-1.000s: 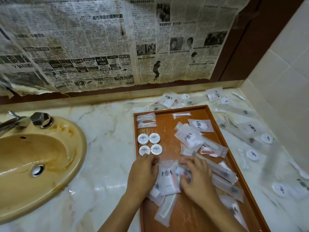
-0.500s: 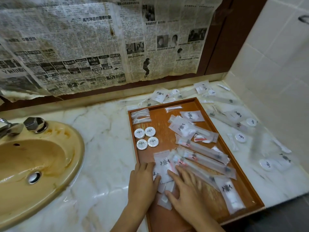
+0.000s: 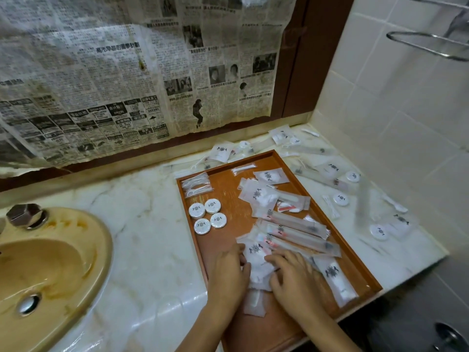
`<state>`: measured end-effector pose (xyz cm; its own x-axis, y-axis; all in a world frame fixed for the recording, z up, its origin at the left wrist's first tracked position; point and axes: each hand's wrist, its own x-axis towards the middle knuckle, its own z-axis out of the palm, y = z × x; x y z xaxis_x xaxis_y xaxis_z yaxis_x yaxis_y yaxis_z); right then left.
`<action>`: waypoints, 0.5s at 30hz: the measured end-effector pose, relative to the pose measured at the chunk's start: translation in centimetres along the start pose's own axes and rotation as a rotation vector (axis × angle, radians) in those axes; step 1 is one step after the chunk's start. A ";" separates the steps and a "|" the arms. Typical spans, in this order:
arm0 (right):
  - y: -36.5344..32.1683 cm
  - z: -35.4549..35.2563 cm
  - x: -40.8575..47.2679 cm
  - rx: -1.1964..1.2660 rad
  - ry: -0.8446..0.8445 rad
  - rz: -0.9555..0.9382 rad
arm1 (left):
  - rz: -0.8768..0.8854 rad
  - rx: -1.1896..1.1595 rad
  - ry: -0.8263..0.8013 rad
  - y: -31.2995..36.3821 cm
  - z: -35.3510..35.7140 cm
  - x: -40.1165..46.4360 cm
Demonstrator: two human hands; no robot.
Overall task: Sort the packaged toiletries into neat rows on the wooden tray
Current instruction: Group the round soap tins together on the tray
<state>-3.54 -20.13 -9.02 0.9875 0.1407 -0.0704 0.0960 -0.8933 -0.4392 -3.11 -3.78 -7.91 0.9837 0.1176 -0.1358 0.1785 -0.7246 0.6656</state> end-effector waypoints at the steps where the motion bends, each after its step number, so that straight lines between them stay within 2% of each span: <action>1: 0.3 -0.2 0.0 0.015 0.012 0.006 | 0.009 -0.005 -0.018 0.3 0.2 0.0; 5: 2.1 -1.3 0.4 0.147 0.171 0.012 | 0.055 0.032 -0.071 1.1 0.8 0.1; 8: 4.1 -3.1 2.4 0.129 0.313 0.079 | 0.066 0.064 -0.058 1.4 0.9 0.5; 15: 8.2 -5.8 8.3 -0.007 0.336 0.114 | 0.029 0.051 0.050 2.8 -0.6 3.3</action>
<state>6.12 -28.76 -7.98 0.9776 -0.1078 0.1806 -0.0178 -0.8980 -0.4397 0.69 -5.06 -6.08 0.9885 0.1288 -0.0797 0.1500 -0.7620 0.6300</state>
